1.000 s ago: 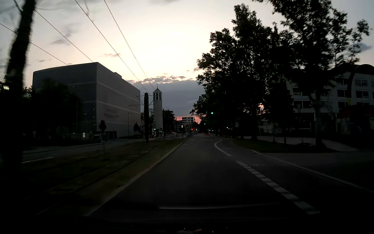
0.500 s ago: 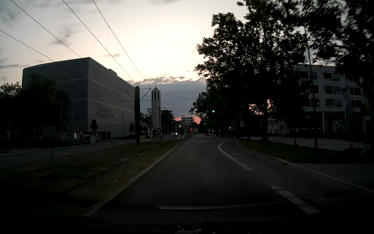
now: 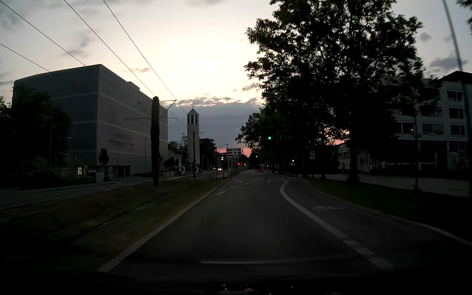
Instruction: Follow the waypoints while adhering to traffic rules and regulations
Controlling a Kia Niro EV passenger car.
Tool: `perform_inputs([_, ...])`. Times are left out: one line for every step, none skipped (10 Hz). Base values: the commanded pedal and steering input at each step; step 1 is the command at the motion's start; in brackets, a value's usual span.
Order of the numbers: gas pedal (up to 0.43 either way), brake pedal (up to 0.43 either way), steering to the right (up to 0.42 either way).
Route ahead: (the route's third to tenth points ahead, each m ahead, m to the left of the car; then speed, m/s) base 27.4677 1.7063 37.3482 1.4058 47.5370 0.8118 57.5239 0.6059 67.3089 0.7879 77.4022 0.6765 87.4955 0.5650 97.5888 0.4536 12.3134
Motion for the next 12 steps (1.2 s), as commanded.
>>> perform_inputs([0.098,0.000,0.011])
perform_inputs([0.098,0.000,0.014])
perform_inputs([0.098,0.000,0.014])
perform_inputs([0.098,0.000,0.016])
perform_inputs([0.098,0.000,0.016])
perform_inputs([0.098,0.000,0.017])
perform_inputs([0.098,0.000,0.018])
perform_inputs([0.098,0.000,0.019])
perform_inputs([0.098,0.000,0.023])
perform_inputs([0.098,0.000,0.026])
perform_inputs([0.098,0.000,0.026])
perform_inputs([0.098,0.000,0.026])
